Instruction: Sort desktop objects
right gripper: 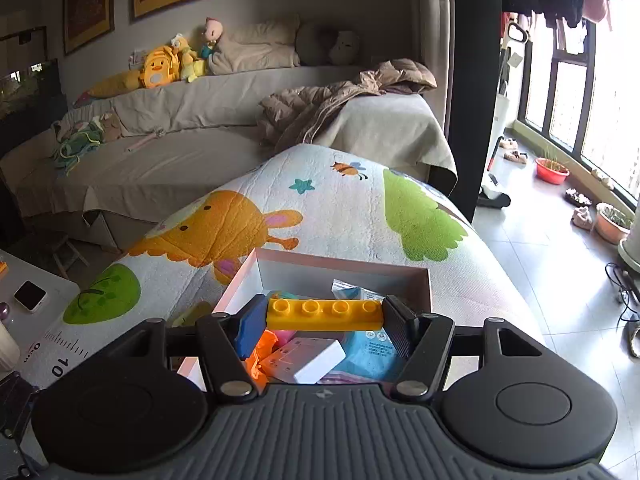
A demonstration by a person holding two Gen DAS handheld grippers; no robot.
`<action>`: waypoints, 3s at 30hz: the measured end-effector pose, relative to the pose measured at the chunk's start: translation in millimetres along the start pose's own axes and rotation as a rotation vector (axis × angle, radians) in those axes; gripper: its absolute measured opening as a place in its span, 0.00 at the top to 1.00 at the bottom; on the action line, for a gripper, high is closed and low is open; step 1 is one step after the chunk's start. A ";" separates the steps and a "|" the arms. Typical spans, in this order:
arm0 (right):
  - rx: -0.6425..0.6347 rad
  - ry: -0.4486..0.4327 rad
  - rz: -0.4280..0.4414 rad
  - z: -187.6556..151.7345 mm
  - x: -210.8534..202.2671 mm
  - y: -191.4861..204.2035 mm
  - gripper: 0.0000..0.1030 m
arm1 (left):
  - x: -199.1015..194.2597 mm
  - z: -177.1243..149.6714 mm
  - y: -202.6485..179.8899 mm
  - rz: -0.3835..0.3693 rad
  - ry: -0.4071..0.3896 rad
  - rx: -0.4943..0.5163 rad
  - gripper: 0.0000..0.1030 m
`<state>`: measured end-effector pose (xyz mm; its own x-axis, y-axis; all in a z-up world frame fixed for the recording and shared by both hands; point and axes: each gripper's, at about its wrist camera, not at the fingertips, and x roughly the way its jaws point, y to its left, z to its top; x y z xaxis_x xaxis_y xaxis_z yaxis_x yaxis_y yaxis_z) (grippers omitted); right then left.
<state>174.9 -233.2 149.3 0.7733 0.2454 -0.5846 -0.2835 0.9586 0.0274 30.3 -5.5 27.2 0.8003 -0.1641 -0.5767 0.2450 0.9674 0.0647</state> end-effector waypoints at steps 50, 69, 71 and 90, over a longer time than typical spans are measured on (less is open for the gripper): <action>-0.497 0.324 -0.063 -16.1 152.8 192.5 0.56 | 6.6 -26.0 49.1 0.051 0.026 -0.196 0.00; -0.375 0.258 0.135 -89.7 29.7 148.2 0.57 | 1.2 -33.0 32.8 0.047 0.075 -0.103 0.00; -0.324 0.245 0.143 -96.9 17.9 133.9 0.57 | 1.5 -33.3 30.5 0.056 0.085 -0.091 0.00; -0.076 0.075 0.068 -142.6 -58.1 26.2 0.37 | 11.7 -16.7 9.5 0.074 0.152 -0.051 0.00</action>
<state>41.7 -242.9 68.4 0.7074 0.2950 -0.6423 -0.3781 0.9257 0.0087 32.9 5.0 7.4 0.7224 -0.0654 -0.6884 0.1574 0.9849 0.0717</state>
